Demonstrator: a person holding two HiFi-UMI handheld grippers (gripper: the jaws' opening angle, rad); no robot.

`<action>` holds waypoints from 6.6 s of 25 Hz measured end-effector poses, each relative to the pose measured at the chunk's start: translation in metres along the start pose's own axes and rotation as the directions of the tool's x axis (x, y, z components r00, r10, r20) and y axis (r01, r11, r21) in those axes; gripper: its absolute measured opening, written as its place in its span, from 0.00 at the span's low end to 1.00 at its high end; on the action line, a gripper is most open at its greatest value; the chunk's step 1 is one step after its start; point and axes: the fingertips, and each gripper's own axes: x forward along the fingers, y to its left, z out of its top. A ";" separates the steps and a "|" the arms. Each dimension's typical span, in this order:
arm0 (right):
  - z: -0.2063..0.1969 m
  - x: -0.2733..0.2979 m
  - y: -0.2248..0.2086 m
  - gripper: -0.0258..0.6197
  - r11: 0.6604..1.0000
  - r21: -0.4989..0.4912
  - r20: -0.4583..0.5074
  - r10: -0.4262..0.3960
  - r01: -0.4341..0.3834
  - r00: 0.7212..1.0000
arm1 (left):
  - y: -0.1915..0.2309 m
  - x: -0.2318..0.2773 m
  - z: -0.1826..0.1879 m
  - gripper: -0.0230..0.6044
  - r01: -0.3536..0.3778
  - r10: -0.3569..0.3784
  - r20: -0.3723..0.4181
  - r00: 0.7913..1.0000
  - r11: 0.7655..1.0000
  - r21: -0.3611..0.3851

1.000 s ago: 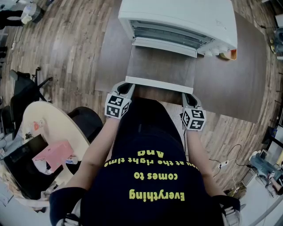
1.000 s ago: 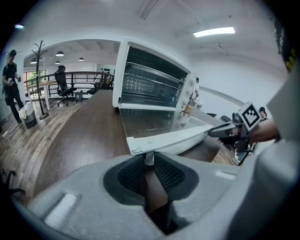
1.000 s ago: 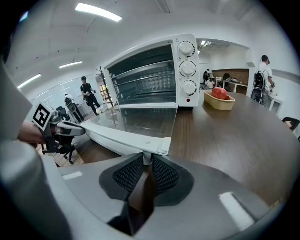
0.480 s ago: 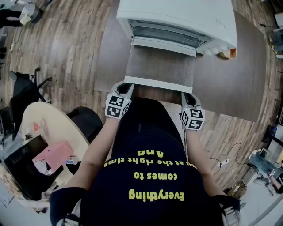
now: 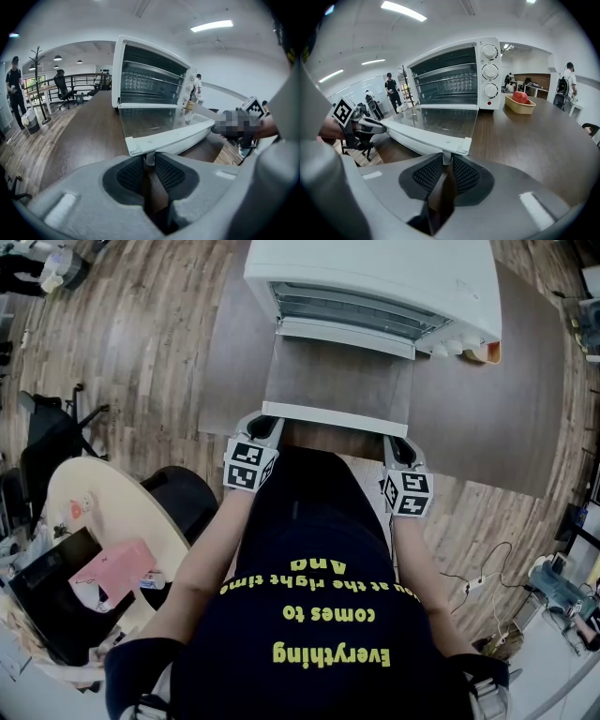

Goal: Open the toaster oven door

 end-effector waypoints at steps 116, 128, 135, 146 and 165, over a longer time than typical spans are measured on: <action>0.309 -0.170 0.010 0.06 0.998 -0.044 0.671 0.059 -0.040 0.739 | -0.006 -0.154 0.296 0.04 -0.197 0.077 0.661 0.746 0.974 0.109; 0.335 -0.177 0.026 0.06 0.993 -0.096 0.705 0.117 -0.070 0.699 | -0.022 -0.169 0.328 0.04 -0.189 0.044 0.711 0.701 0.974 0.126; 0.341 -0.174 0.040 0.06 0.989 -0.130 0.701 0.137 -0.065 0.700 | -0.023 -0.176 0.331 0.04 -0.195 0.038 0.719 0.694 0.971 0.137; 0.341 -0.172 0.044 0.06 0.988 -0.137 0.700 0.147 -0.071 0.699 | -0.026 -0.175 0.329 0.04 -0.196 0.038 0.718 0.695 0.971 0.139; 0.339 -0.171 0.038 0.06 0.992 -0.116 0.698 0.120 -0.054 0.706 | -0.024 -0.169 0.321 0.04 -0.194 0.052 0.711 0.702 0.974 0.120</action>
